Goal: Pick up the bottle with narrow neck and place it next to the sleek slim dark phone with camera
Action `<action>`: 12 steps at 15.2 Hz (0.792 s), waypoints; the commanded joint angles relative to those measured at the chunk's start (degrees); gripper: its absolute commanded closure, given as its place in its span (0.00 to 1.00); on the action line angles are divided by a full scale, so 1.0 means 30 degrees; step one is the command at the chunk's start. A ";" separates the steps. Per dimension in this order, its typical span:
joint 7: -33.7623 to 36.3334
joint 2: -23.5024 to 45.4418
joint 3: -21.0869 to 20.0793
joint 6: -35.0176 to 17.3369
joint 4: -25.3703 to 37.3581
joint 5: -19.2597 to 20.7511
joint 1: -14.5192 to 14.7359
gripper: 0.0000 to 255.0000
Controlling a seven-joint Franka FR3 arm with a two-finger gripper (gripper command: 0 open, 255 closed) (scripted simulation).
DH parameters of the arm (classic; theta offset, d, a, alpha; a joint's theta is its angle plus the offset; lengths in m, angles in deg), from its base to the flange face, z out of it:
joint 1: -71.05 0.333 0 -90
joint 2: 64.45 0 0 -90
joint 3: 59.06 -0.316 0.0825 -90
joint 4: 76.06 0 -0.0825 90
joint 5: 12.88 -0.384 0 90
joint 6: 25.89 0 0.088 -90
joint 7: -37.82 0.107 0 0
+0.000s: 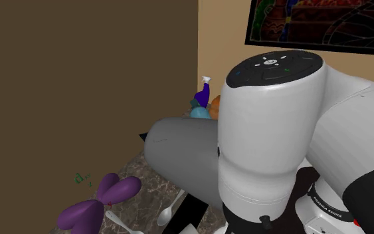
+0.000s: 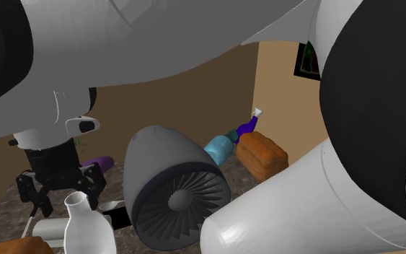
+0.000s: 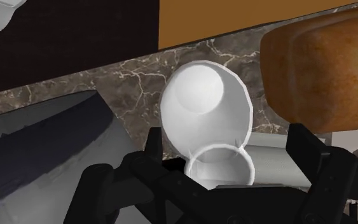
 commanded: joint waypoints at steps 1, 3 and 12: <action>0.0035 -0.0121 0.0261 0.0677 0.0547 0.0159 -0.0032 0.00; 0.0094 -0.0305 0.0761 0.1966 0.1628 0.0461 -0.0096 0.00; 0.0127 -0.0338 0.0941 0.2456 0.2074 0.0584 -0.0127 0.00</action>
